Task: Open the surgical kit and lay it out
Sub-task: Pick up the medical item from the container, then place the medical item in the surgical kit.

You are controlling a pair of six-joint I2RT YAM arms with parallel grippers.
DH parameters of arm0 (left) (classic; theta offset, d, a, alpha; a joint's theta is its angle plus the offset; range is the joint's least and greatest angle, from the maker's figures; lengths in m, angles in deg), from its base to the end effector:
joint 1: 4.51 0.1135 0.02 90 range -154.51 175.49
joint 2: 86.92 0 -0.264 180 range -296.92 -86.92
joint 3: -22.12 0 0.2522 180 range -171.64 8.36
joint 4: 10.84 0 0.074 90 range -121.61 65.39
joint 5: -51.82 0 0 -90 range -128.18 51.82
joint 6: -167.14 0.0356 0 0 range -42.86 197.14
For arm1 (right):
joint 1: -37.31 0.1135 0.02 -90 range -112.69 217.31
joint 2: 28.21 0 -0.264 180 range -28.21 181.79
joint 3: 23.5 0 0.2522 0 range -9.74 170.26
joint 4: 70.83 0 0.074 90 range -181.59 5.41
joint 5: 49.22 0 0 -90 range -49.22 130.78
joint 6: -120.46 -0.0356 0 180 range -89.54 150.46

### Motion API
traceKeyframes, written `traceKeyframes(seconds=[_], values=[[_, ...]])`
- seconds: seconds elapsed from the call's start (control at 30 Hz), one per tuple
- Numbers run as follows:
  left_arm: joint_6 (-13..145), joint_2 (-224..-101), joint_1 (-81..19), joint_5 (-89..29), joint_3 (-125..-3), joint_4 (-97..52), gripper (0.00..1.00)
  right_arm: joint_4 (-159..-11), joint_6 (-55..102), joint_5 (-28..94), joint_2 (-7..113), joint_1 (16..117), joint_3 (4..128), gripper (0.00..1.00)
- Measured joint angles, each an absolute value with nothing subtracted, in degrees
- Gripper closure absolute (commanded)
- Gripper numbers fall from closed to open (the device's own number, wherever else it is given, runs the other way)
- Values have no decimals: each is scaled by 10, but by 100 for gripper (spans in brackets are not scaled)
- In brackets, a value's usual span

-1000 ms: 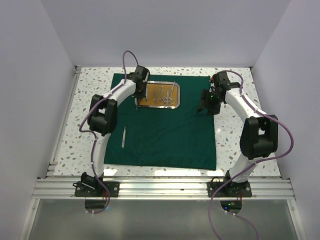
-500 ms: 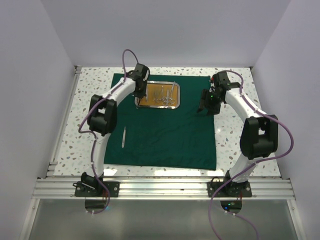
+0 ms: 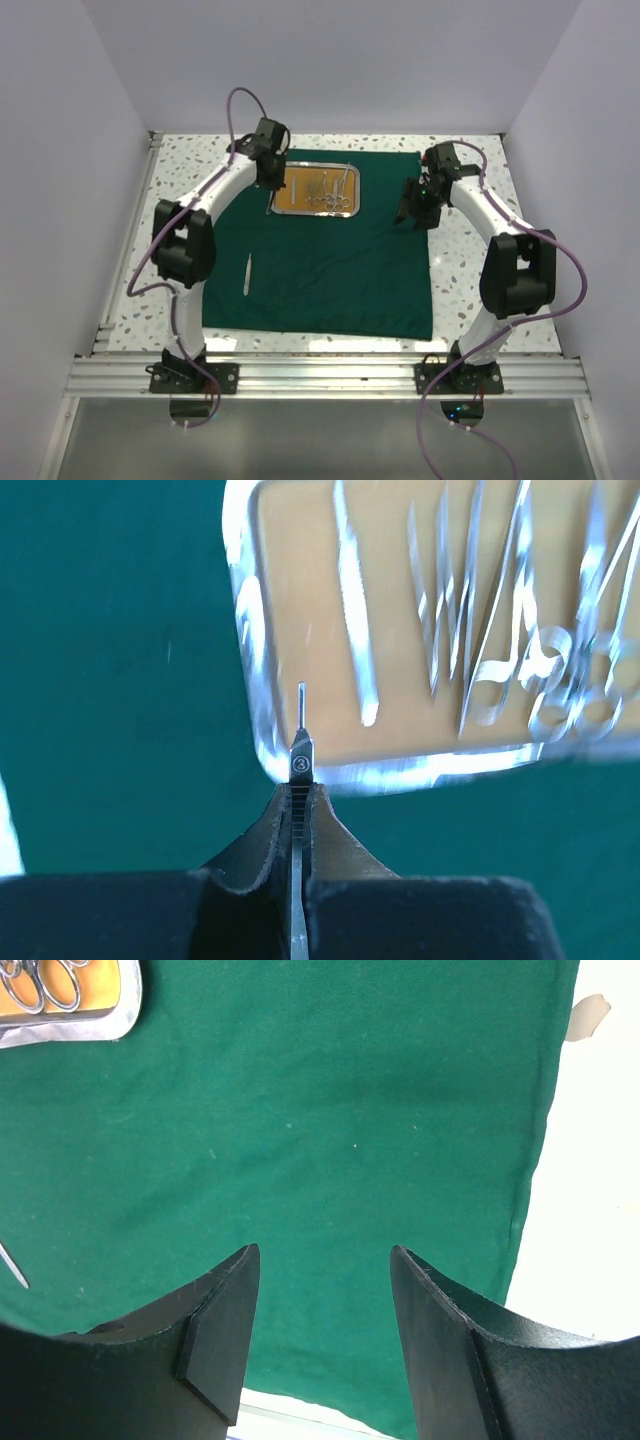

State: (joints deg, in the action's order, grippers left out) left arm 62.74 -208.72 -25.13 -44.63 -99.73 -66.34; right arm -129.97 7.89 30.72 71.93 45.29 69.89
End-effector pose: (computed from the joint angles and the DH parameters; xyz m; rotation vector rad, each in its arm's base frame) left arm 0.4444 -0.1630 0.2480 0.0931 2.5308 -0.1009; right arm 0.3571 0.0563 0.2442 0.2985 2.7399 0.3890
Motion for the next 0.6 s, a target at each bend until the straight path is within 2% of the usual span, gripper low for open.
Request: traceKeyframes(seconds=[0.3,0.6], values=[[588,-1822,-251,-448,-630,-656,100,-1294,60,301,723,453,704,42],[535,-1710,-251,-445,-458,-600,100,-1286,47,282,761,456,746,43]])
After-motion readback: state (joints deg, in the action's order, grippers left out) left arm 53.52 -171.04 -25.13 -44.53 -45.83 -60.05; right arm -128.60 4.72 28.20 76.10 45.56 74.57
